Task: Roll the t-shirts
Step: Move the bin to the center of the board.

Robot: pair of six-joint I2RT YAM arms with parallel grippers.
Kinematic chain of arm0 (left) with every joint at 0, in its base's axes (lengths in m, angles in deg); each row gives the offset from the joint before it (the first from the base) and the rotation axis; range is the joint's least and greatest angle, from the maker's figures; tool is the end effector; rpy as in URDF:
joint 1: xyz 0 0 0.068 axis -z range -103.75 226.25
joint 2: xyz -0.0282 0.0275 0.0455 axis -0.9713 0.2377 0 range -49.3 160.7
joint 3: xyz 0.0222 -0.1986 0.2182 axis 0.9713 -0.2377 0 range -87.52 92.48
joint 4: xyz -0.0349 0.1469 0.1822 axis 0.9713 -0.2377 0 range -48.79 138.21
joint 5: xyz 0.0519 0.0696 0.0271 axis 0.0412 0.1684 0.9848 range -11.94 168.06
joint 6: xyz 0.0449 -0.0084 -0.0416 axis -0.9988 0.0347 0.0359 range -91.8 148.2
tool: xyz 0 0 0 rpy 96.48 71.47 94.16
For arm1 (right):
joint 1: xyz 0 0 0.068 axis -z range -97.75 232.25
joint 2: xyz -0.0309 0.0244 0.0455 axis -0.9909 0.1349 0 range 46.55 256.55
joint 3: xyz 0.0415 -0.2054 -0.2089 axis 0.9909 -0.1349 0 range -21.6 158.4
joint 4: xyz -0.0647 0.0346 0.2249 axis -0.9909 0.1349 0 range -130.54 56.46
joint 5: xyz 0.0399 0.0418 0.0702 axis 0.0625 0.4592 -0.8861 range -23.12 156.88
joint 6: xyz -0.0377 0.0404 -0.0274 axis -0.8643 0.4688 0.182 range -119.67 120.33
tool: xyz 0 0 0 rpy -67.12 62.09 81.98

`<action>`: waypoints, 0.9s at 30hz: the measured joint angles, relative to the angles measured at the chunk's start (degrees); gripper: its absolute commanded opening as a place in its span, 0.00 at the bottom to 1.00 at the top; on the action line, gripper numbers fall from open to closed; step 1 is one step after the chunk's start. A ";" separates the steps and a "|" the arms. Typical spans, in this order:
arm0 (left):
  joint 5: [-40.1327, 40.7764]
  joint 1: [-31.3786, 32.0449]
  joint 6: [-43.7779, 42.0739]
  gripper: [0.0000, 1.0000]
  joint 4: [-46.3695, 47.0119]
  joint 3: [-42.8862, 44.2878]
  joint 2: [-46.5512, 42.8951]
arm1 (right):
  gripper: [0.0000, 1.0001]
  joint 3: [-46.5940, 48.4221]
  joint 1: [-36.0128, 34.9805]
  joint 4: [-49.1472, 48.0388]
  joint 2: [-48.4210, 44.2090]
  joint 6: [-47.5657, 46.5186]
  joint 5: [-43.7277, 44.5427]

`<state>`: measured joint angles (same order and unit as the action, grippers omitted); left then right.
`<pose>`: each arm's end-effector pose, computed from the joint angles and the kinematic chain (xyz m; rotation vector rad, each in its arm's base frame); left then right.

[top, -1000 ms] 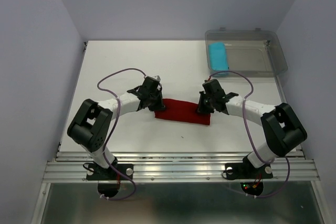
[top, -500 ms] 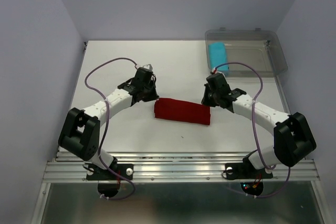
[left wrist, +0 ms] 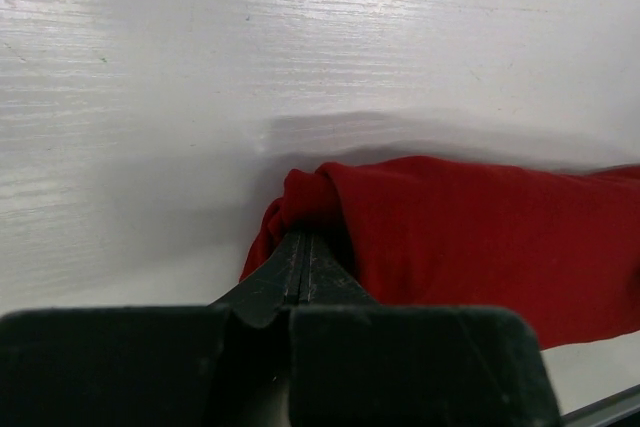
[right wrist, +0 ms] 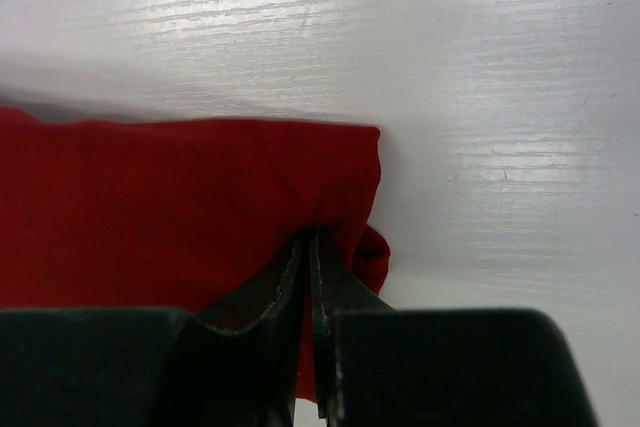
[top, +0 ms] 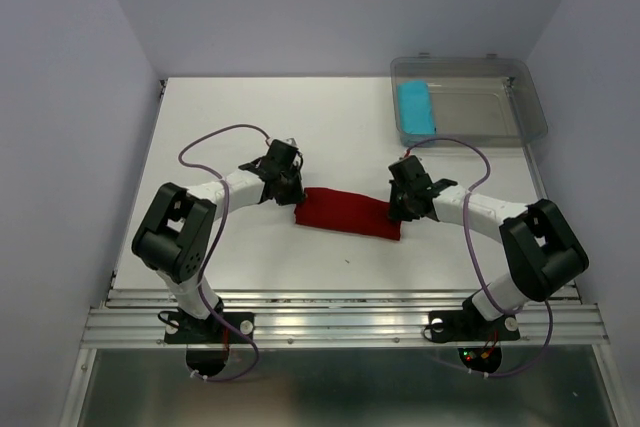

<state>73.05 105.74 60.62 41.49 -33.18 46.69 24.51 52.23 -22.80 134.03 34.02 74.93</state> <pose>0.2880 -0.1674 0.2094 -0.0225 2.4998 -0.5826 0.2392 0.1307 0.1987 0.1341 2.5996 0.2241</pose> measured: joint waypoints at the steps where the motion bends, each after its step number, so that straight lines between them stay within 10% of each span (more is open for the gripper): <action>1: -0.13 -0.04 0.00 0.00 0.22 0.00 0.15 | 0.11 0.00 0.00 -0.13 0.04 0.00 0.00; 27: -0.44 2.82 -0.42 0.00 -5.25 3.26 -9.40 | 0.19 5.57 0.00 4.33 -5.31 -1.36 2.45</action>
<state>72.61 108.56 60.21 36.24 -29.92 37.29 30.08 52.23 -18.47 128.72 32.66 77.38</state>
